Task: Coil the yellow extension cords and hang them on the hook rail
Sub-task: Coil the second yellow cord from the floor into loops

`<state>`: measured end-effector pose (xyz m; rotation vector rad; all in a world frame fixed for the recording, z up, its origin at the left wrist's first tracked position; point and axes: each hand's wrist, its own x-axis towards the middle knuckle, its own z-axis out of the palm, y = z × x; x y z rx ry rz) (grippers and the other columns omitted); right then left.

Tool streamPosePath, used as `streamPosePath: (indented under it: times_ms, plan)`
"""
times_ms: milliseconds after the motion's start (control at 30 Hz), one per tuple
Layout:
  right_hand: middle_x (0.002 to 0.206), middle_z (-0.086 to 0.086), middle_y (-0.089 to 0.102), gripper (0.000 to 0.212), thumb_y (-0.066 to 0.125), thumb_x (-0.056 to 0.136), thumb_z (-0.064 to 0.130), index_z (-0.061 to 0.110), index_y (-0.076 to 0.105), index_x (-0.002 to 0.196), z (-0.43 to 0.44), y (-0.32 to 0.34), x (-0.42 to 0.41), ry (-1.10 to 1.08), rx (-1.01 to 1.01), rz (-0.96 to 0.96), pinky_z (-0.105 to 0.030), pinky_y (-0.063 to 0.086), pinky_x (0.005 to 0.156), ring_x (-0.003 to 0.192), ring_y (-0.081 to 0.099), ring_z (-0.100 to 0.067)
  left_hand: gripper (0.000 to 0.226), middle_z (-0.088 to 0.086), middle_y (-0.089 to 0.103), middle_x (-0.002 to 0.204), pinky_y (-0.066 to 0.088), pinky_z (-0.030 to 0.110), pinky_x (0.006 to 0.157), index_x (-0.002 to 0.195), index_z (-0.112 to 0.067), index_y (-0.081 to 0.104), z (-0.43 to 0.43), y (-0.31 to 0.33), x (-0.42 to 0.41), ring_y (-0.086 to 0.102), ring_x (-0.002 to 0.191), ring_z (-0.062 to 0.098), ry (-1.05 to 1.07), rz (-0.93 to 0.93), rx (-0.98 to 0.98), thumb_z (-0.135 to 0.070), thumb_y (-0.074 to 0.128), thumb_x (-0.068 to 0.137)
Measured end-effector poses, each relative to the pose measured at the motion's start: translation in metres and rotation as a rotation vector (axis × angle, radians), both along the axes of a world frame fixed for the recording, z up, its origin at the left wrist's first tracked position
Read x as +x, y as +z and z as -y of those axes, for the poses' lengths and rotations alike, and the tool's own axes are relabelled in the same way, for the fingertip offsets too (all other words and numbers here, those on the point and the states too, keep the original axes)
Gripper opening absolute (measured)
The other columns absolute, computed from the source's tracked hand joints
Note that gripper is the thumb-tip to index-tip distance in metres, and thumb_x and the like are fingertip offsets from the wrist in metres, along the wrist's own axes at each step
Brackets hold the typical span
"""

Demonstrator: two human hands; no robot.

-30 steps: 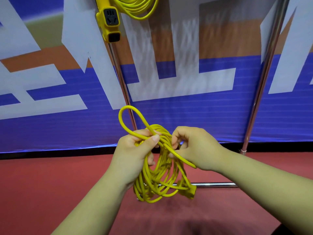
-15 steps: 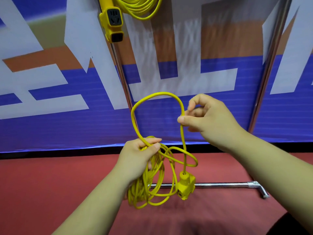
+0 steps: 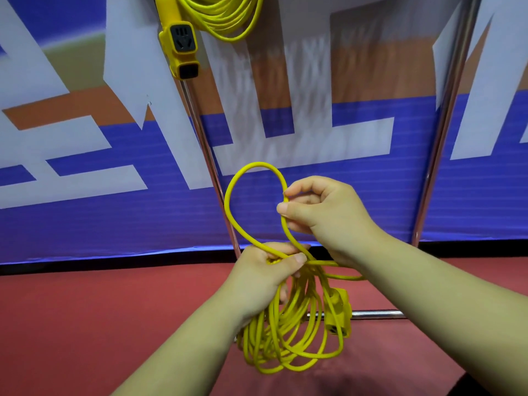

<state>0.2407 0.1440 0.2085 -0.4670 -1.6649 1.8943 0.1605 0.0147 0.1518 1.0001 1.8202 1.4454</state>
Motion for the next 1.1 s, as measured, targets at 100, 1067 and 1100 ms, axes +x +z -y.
streamPosePath:
  times_ms: [100, 1067, 1100]
  plan:
    - [0.068, -0.003, 0.067, 0.02, 0.08, 0.078, 0.0, 0.015, 0.067, 0.086, -0.001, 0.001, 0.003, -0.002, -0.032, -0.008, -0.026, 0.057, 0.061, 0.062, 0.065, -0.014, 0.023, 0.037, 0.057, 0.078, 0.043, 0.034, 0.052, 0.096, -0.015, 0.076, -0.005, 0.001, 0.004, 0.048, 0.044, 0.021, 0.004, -0.014, 0.027, -0.034, 0.068, 0.086]
    - [0.074, 0.0, 0.074, 0.031, 0.08, 0.081, 0.015, 0.026, 0.053, 0.093, -0.037, -0.017, 0.026, 0.051, 0.567, 0.223, -0.033, 0.048, 0.057, 0.057, 0.065, -0.018, 0.026, 0.014, 0.064, 0.081, 0.045, 0.038, 0.058, 0.1, -0.03, 0.08, 0.024, 0.015, -0.017, 0.047, 0.045, 0.02, 0.236, 0.066, 0.146, -0.011, 0.062, 0.097]
    - [0.075, -0.002, 0.073, 0.033, 0.079, 0.082, 0.014, 0.025, 0.05, 0.093, -0.038, -0.016, 0.026, 0.034, 0.532, 0.199, -0.034, 0.048, 0.058, 0.058, 0.065, -0.021, 0.026, 0.014, 0.064, 0.08, 0.045, 0.04, 0.059, 0.101, -0.03, 0.08, 0.025, 0.015, -0.017, 0.047, 0.045, 0.02, 0.228, 0.052, 0.133, -0.011, 0.062, 0.097]
